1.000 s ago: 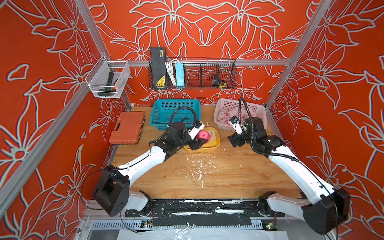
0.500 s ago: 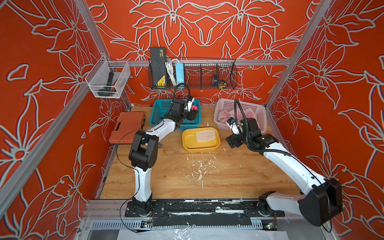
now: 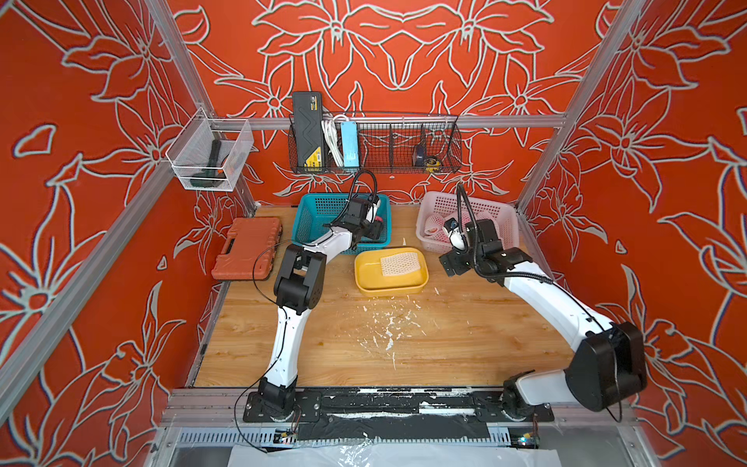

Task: Remove foam nets from apples
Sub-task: Place the apple in the basket, then pick up the apple from the basket.

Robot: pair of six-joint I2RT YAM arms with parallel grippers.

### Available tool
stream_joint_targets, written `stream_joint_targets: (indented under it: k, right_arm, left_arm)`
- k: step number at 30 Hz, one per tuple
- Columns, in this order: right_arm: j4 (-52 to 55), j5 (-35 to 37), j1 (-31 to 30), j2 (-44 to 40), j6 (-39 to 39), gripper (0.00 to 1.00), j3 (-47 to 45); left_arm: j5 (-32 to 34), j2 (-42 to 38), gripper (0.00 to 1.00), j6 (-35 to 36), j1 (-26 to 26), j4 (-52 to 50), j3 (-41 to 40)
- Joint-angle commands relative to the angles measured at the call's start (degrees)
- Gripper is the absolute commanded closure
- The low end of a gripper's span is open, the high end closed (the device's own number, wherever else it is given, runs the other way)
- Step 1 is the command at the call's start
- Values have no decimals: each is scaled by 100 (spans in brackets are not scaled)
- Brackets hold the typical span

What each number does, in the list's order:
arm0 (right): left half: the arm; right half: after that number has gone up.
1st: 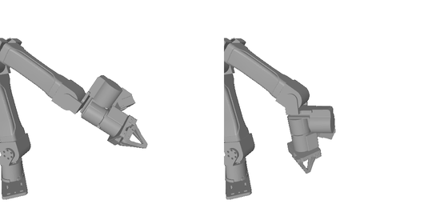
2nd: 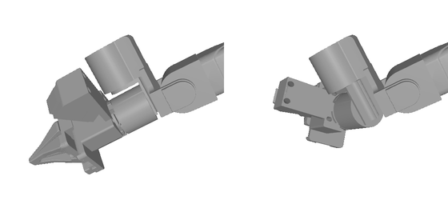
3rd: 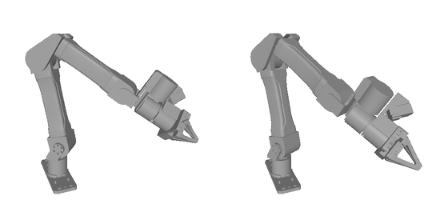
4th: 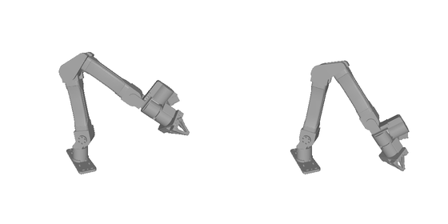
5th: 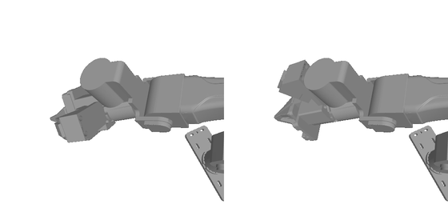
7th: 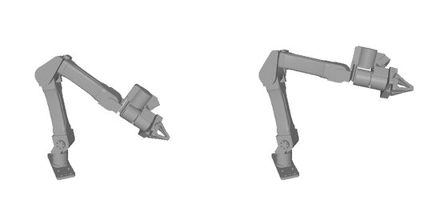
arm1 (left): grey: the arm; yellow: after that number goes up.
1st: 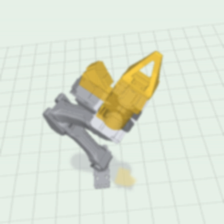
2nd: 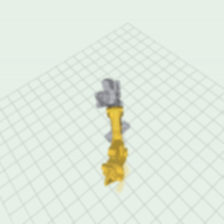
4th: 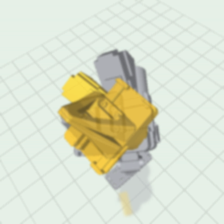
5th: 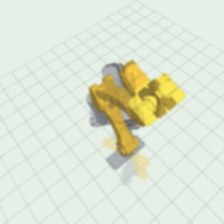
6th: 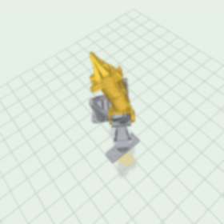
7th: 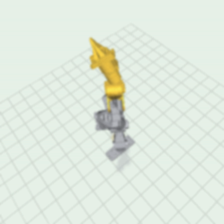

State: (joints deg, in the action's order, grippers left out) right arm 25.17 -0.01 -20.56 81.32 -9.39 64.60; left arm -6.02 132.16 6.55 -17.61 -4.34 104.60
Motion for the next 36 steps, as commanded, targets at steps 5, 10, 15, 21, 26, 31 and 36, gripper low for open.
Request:
stream_joint_targets:
  k: [5,10,15,21,26,31,36]
  right_arm:
    - [-38,98,395,439,131,4,507]
    - [-6,-6,811,842,356,4,972]
    - [176,-143,1004,1374,571,4,1618]
    - [1057,-574,1054,2344,1447,6,3018]
    - [1598,-1234,1071,3209,2283,7,4150]
    - [1803,-1257,1047,3930,2927,7,4960]
    - [2141,-1058,1044,4427,3308,7,5538]
  left_arm:
    - [-36,337,36,-139,107,-612,477]
    - [-163,236,24,-197,126,-587,559]
    - [-171,-15,15,-189,126,-533,587]
    - [-135,-484,2,-193,126,-592,446]
    - [-54,-1153,2,-228,126,-328,-201]
    - [-108,-1623,2,-193,126,-209,-702]
    - [-256,-1983,2,-352,126,-75,-1131]
